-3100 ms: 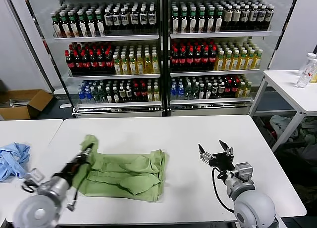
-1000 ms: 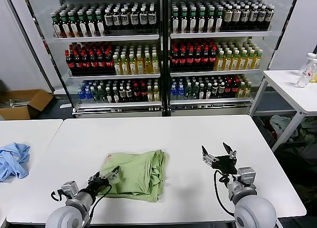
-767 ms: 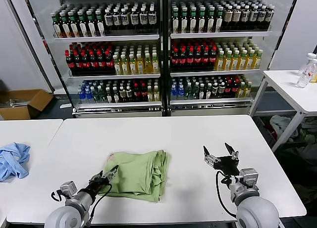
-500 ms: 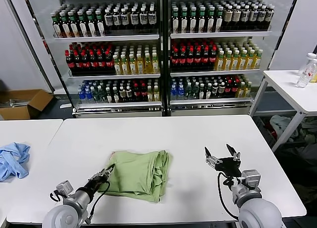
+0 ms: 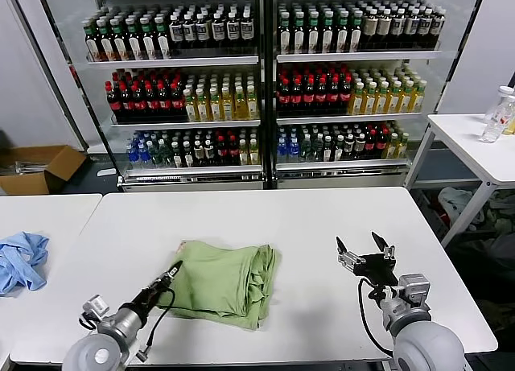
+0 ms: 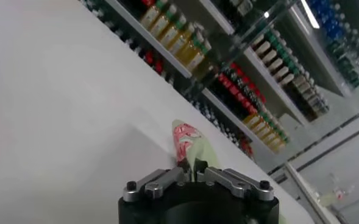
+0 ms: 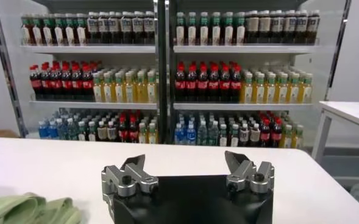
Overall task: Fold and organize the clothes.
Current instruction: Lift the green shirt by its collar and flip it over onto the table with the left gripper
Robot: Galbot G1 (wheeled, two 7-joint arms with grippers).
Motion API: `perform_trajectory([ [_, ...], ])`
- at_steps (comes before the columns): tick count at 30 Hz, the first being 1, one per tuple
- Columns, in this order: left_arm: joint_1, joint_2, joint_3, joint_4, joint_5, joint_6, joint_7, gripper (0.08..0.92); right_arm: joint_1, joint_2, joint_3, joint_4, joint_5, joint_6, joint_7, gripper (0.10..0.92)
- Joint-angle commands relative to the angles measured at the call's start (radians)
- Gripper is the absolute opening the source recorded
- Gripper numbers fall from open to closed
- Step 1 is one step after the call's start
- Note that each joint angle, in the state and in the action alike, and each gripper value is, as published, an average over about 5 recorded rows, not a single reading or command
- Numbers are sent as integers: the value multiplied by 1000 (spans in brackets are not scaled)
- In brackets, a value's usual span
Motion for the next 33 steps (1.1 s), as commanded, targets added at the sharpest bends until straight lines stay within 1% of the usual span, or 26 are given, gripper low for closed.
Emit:
perform_trajectory([
  [1,49,192,-292,-59,-118,12,-19,104,24,-6,10,-9,23,1,1,823],
  [4,56,309,-418,-52,-138,30,-28,104,35,-5,11,-18,30,4,1,823],
  [7,56,372,-491,-71,-136,43,-40,104,39,-3,9,-19,35,7,0,823],
  [9,49,385,-493,-116,-130,45,-64,104,42,2,6,-17,35,7,0,823],
  [10,42,384,-477,-154,-122,44,-90,104,43,4,4,-16,34,7,0,823],
  [12,27,358,-400,-253,-81,35,-153,104,41,2,2,-12,32,7,0,823],
  [13,18,334,-345,-305,-29,28,-186,104,37,-2,2,-11,31,8,0,823],
  [14,10,299,-261,-353,40,20,-210,104,32,-9,3,-10,31,9,0,823],
  [16,-5,216,-81,-399,208,5,-234,104,23,-23,9,-8,31,11,-1,823],
  [18,-27,120,97,-375,365,-2,-234,104,19,-39,21,-6,32,12,-1,823],
  [21,-68,-8,268,-301,501,9,-253,104,13,-64,42,1,35,14,-1,823],
  [26,-124,-149,465,-246,659,36,-289,104,13,-97,70,9,43,14,-2,823],
  [33,-287,-382,646,-68,726,57,-343,104,30,-115,83,-4,53,14,-2,823],
])
